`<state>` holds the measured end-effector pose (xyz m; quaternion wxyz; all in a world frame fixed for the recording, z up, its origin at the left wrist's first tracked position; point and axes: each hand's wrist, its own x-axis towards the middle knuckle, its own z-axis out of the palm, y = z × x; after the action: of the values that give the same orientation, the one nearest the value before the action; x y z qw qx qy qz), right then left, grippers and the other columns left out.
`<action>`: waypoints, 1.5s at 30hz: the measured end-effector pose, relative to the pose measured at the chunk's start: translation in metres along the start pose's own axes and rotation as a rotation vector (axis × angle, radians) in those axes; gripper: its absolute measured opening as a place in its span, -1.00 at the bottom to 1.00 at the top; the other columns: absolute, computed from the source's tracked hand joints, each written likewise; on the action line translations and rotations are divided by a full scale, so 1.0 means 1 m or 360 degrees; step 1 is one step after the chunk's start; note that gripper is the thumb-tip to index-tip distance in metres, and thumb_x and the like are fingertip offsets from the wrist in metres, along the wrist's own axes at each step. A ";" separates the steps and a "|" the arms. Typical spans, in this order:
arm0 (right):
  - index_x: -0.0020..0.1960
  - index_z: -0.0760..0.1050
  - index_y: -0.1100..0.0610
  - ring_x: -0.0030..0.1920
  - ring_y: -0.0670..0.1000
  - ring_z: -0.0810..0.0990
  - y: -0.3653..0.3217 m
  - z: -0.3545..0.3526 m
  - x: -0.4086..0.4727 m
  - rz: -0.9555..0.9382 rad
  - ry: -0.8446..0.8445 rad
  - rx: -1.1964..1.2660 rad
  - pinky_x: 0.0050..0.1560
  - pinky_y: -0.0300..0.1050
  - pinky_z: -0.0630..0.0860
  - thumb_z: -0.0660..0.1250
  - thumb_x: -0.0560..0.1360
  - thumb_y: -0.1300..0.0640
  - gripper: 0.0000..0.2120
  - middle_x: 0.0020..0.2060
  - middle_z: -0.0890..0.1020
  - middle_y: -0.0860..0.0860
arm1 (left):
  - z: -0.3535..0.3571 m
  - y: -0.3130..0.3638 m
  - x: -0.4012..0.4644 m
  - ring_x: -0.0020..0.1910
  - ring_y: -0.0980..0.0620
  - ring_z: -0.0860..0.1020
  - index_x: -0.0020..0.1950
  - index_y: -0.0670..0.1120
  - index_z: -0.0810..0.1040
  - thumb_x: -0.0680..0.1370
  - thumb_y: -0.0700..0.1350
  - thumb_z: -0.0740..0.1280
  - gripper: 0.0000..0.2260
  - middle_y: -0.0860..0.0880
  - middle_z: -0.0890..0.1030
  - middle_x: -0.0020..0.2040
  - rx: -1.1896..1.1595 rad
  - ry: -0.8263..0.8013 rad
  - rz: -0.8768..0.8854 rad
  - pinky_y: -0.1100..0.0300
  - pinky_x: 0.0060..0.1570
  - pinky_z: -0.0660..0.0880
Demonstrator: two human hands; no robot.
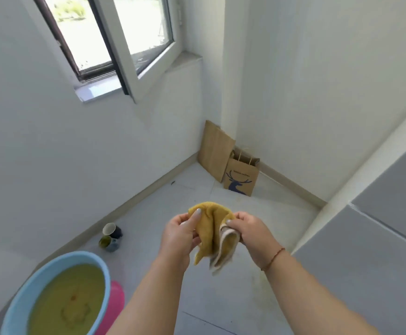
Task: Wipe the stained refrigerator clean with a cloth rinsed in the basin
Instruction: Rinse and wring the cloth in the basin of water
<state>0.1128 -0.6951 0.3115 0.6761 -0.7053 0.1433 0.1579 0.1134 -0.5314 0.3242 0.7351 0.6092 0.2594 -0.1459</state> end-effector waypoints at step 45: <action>0.41 0.28 0.07 0.27 0.14 0.40 0.324 0.598 0.245 -0.0161 -0.1022 -0.2098 0.26 0.00 0.38 0.22 0.58 0.05 -0.58 0.27 0.42 0.10 | -0.621 -0.286 0.195 0.29 -0.15 0.40 0.38 -0.05 0.40 0.46 -0.26 0.32 -0.51 -0.15 0.42 0.32 0.0652 0.1416 -0.0580 0.06 0.25 0.38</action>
<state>0.1836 -0.1095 -0.1068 0.1268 -0.8901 -0.2193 0.3788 -0.0039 0.0300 -0.0956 0.3823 0.6884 0.6146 -0.0463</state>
